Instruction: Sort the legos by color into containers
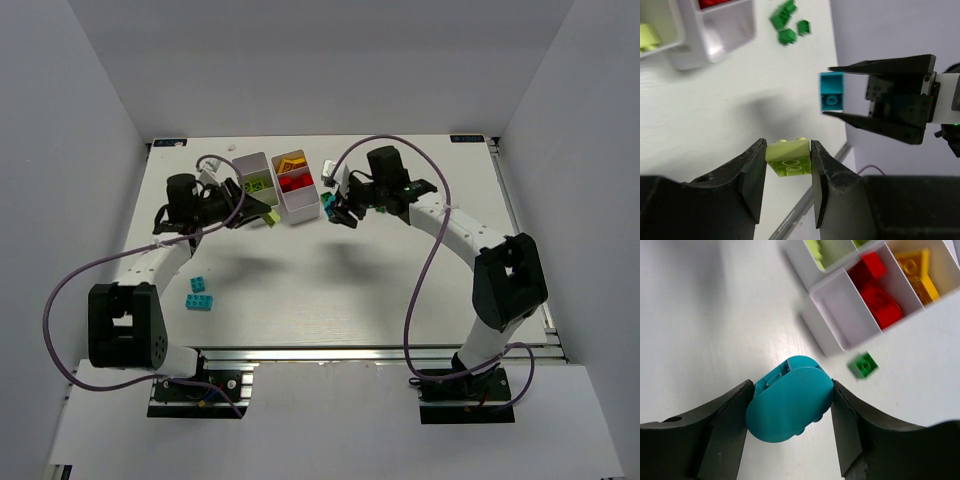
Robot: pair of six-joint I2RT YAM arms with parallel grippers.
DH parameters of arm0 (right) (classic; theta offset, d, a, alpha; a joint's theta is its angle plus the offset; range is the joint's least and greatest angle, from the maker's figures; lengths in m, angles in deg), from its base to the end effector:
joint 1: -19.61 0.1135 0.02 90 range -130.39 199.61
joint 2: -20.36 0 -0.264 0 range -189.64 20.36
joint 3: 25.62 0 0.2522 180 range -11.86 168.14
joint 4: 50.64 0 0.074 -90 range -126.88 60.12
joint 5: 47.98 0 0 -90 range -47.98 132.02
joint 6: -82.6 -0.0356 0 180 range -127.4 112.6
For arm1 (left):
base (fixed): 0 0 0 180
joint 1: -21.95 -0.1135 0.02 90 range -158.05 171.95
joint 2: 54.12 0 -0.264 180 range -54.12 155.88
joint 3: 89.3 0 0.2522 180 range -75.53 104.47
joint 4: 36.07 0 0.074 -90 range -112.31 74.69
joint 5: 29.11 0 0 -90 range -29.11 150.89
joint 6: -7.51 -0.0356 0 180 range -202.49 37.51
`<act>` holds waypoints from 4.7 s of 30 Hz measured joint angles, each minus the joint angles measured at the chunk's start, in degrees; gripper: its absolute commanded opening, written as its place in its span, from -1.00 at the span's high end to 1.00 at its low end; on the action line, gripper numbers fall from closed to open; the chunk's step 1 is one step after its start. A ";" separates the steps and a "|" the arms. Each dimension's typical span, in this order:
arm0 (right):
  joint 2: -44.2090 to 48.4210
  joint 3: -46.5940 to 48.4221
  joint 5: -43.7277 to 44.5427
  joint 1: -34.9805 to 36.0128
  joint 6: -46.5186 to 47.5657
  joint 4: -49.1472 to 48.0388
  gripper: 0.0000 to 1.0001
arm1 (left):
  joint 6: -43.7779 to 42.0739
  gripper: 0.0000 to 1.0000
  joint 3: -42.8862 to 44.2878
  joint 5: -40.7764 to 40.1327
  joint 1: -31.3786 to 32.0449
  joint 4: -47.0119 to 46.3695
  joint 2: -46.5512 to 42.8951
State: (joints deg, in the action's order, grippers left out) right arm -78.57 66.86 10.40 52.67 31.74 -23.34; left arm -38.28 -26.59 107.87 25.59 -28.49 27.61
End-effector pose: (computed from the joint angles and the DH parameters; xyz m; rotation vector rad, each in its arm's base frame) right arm 0.3236 0.2329 0.2880 -1.4823 1.4976 0.5301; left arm 0.3061 -0.0456 0.2486 -0.1963 2.1324 -1.3396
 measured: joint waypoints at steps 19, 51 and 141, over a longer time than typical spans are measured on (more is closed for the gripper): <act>0.00 -3.54 1.66 -2.89 -0.20 0.13 1.00 | -12.09 1.00 20.63 -41.40 6.23 22.64 10.75; 0.63 -4.57 1.60 -3.04 -0.22 0.20 1.00 | -15.30 0.94 17.92 -66.31 14.23 8.81 17.00; -21.88 -5.20 17.40 4.20 -20.59 -61.72 -0.40 | 0.79 -0.96 -4.72 -80.15 11.78 44.09 -37.40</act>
State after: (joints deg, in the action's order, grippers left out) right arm -100.45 61.66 27.80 56.87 11.15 -85.06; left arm -37.49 -31.31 27.72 37.37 15.60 -9.79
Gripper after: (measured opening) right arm 0.692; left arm 0.982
